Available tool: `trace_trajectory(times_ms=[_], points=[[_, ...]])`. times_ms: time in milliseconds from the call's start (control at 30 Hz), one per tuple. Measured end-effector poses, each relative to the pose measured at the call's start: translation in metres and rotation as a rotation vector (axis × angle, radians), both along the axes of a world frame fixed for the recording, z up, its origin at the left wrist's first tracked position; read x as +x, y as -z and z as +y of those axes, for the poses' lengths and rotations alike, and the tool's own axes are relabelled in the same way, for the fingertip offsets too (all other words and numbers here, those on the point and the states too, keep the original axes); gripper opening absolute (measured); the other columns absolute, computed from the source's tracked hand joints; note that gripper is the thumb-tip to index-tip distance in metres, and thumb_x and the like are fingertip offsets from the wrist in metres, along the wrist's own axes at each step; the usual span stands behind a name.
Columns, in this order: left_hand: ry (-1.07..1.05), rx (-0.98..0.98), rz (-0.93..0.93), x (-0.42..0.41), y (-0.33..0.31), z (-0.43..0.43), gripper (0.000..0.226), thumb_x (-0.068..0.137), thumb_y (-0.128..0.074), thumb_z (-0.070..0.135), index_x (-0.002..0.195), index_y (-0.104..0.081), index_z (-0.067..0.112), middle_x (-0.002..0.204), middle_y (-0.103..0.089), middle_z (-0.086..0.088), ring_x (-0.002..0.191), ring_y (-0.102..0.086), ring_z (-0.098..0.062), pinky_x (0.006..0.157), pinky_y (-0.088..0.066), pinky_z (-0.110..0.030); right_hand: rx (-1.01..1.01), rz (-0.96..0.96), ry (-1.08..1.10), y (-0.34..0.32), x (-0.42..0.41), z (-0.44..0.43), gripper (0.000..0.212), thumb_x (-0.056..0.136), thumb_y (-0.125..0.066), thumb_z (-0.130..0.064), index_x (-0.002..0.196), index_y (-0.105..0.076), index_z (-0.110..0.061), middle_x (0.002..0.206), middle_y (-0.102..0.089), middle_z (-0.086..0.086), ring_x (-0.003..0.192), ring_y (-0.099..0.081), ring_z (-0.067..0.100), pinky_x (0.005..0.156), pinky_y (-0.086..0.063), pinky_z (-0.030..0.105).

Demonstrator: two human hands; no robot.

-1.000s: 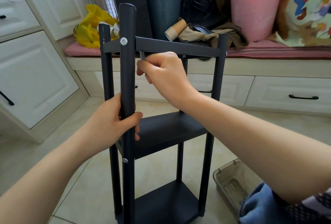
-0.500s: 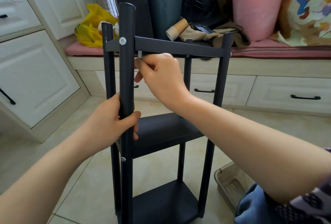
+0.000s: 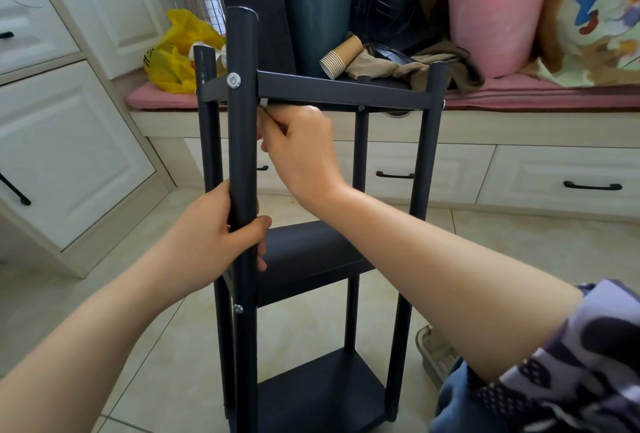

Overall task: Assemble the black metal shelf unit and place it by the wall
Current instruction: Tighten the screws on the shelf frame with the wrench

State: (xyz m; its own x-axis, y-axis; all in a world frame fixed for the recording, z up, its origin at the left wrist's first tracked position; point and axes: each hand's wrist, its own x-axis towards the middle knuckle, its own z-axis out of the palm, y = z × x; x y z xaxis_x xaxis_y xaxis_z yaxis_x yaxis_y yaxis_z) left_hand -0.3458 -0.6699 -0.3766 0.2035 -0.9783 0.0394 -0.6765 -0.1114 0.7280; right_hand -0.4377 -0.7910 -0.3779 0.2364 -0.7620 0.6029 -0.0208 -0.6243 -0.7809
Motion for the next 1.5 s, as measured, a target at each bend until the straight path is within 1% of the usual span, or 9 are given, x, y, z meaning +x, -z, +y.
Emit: trace_trajectory(times_ms=[167, 333, 533, 700, 900, 1033, 1167, 1267, 1500], points=[[0.004, -0.003, 0.000, 0.000, -0.001, -0.001, 0.019, 0.098, -0.060, 0.012, 0.086, -0.045, 0.009, 0.067, -0.072, -0.009, 0.061, -0.074, -0.022, 0.054, -0.056, -0.022, 0.003, 0.043, -0.025, -0.004, -0.005, 0.002, 0.028, 0.098, -0.055, -0.008, 0.073, -0.067, -0.009, 0.064, -0.065, -0.003, 0.057, -0.058, -0.002, 0.062, -0.044, 0.010], [0.013, 0.003, 0.013, 0.000, -0.002, 0.001, 0.019, 0.098, -0.060, 0.012, 0.086, -0.045, 0.008, 0.068, -0.073, -0.009, 0.061, -0.074, -0.022, 0.054, -0.056, -0.022, 0.048, 0.131, -0.060, -0.008, -0.022, 0.005, 0.031, 0.095, -0.057, -0.010, 0.068, -0.070, -0.002, 0.054, -0.060, -0.003, 0.059, -0.060, 0.015, 0.064, -0.049, 0.028], [0.026, 0.009, -0.007, -0.002, -0.003, 0.002, 0.017, 0.098, -0.060, 0.014, 0.089, -0.048, 0.006, 0.070, -0.074, -0.006, 0.062, -0.074, -0.019, 0.056, -0.055, -0.018, 0.124, 0.138, -0.114, -0.013, -0.038, 0.006, 0.035, 0.093, -0.059, -0.009, 0.059, -0.064, -0.010, 0.040, -0.049, -0.020, 0.048, -0.050, -0.004, 0.051, -0.037, 0.007], [0.033, -0.004, -0.035, -0.004, -0.002, 0.001, 0.018, 0.098, -0.060, 0.014, 0.088, -0.047, 0.008, 0.068, -0.073, -0.006, 0.061, -0.072, -0.016, 0.055, -0.051, -0.015, 0.146, 0.120, -0.135, -0.017, -0.040, 0.008, 0.033, 0.094, -0.059, -0.009, 0.062, -0.065, -0.011, 0.040, -0.049, -0.021, 0.046, -0.050, -0.005, 0.048, -0.036, 0.005], [0.030, -0.002, -0.027, -0.003, -0.001, 0.000, 0.017, 0.098, -0.060, 0.015, 0.090, -0.046, 0.009, 0.070, -0.074, -0.007, 0.062, -0.073, -0.018, 0.056, -0.055, -0.018, 0.100, 0.083, -0.106, -0.019, -0.037, 0.009, 0.029, 0.096, -0.058, -0.009, 0.070, -0.070, -0.008, 0.051, -0.057, -0.007, 0.047, -0.051, -0.002, 0.051, -0.039, 0.006], [0.030, -0.004, -0.029, -0.003, -0.001, 0.000, 0.018, 0.098, -0.060, 0.015, 0.090, -0.046, 0.009, 0.070, -0.074, -0.007, 0.062, -0.073, -0.018, 0.055, -0.053, -0.017, 0.063, 0.101, -0.072, -0.016, -0.031, 0.007, 0.030, 0.097, -0.059, -0.010, 0.070, -0.072, -0.009, 0.064, -0.070, 0.006, 0.063, -0.065, 0.008, 0.062, -0.047, 0.011], [0.031, 0.005, -0.032, -0.002, -0.001, 0.000, 0.020, 0.098, -0.060, 0.014, 0.088, -0.047, 0.003, 0.069, -0.073, -0.008, 0.062, -0.073, -0.017, 0.054, -0.052, -0.016, 0.048, 0.114, -0.063, -0.014, -0.028, 0.007, 0.034, 0.097, -0.059, -0.011, 0.064, -0.067, -0.013, 0.065, -0.070, 0.003, 0.056, -0.059, -0.002, 0.062, -0.042, 0.007], [0.038, 0.009, -0.036, -0.001, -0.001, 0.000, 0.021, 0.098, -0.060, 0.014, 0.086, -0.048, 0.002, 0.068, -0.073, -0.008, 0.062, -0.073, -0.017, 0.054, -0.053, -0.017, 0.037, 0.109, -0.045, -0.011, -0.021, 0.006, 0.028, 0.098, -0.058, -0.012, 0.077, -0.074, -0.003, 0.068, -0.071, 0.002, 0.057, -0.059, 0.001, 0.065, -0.046, 0.012], [0.046, 0.010, -0.028, 0.000, -0.001, 0.001, 0.021, 0.097, -0.061, 0.012, 0.085, -0.044, 0.005, 0.067, -0.072, -0.010, 0.063, -0.074, -0.020, 0.053, -0.053, -0.020, -0.003, 0.026, -0.018, -0.003, -0.006, 0.003, 0.024, 0.097, -0.058, -0.008, 0.077, -0.071, -0.007, 0.062, -0.057, -0.017, 0.058, -0.056, -0.005, 0.067, -0.045, 0.009]])
